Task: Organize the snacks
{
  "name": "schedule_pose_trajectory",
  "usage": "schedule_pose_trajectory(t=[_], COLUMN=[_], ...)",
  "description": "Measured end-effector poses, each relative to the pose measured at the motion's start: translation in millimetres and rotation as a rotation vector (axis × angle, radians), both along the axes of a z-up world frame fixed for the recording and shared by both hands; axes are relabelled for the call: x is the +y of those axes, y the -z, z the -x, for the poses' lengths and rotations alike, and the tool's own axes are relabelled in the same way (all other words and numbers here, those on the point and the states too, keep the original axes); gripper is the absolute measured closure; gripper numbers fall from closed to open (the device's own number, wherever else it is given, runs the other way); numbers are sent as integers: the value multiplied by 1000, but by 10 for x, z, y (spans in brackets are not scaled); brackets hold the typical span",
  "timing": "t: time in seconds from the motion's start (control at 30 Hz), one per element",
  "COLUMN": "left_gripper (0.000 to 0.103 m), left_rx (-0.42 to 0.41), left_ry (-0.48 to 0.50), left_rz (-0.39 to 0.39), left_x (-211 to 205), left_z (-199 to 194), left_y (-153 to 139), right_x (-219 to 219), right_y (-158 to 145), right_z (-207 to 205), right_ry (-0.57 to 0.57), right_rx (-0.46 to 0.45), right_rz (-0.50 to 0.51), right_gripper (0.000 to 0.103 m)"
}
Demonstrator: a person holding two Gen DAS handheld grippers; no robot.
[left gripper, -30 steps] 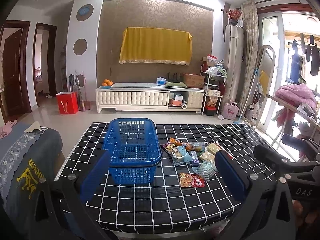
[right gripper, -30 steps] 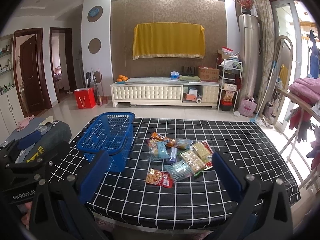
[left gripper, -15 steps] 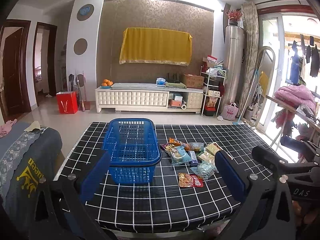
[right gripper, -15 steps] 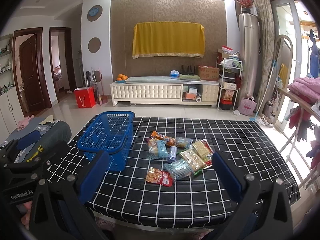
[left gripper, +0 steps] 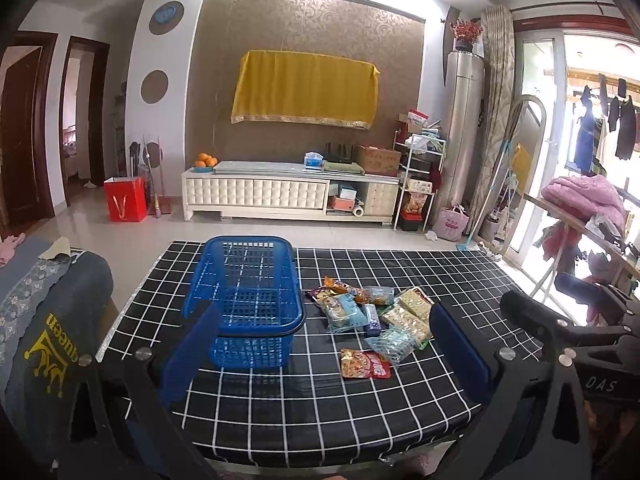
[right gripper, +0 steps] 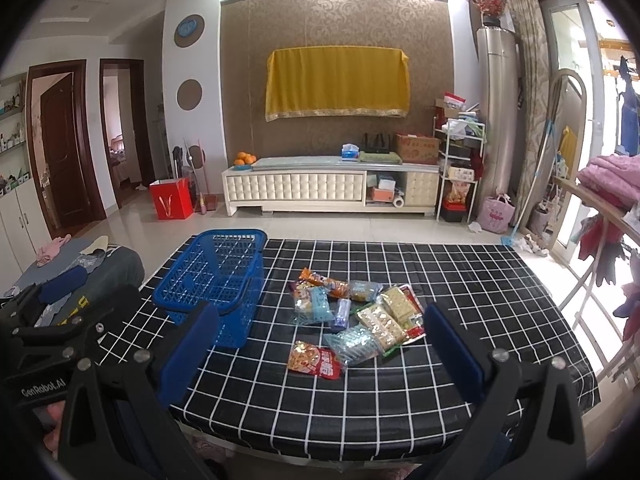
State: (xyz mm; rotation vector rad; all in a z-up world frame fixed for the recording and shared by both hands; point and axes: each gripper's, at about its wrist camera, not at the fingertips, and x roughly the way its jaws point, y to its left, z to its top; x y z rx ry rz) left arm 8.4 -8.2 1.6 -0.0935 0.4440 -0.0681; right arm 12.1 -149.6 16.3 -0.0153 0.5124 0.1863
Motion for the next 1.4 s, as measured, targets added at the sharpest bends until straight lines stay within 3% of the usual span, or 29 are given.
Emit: schedule_pose_trajectory(t=[0.13, 0.2, 0.33, 0.43, 0.77, 1.03, 1.3, 1.4], left_gripper=[0, 0, 0, 0, 0, 0, 0, 0], left_rx=[16, 23, 49, 85, 230, 366, 507, 525], left_ry=[58, 77, 100, 122, 214, 342, 443, 477], left_rz=[-25, -40, -54, -39, -16, -98, -204, -261], left_x=[-187, -261, -397, -483, -858, -1154, -1382, -1488], left_z=[-214, -332, -581, -816, -1527, -2033, -2422, -2546], left_y=[-37, -54, -60, -20, 231, 664, 1310, 1549], right_x=[-87, -163, -385, -556, -999, -1249, -1340, -1383], right_y=[-1, -21, -57, -20, 260, 748, 1296, 1472], right_z=[-162, -208, -322, -540, -1106, -1507, -1744, -1801], right_ry=[20, 44, 83, 55, 117, 138, 161, 177], right_rx=[28, -4, -14, 50, 195, 338, 456, 485], right_rz=[35, 47, 0, -44, -70, -105, -102, -86], right_gripper=[0, 0, 0, 0, 0, 0, 0, 0])
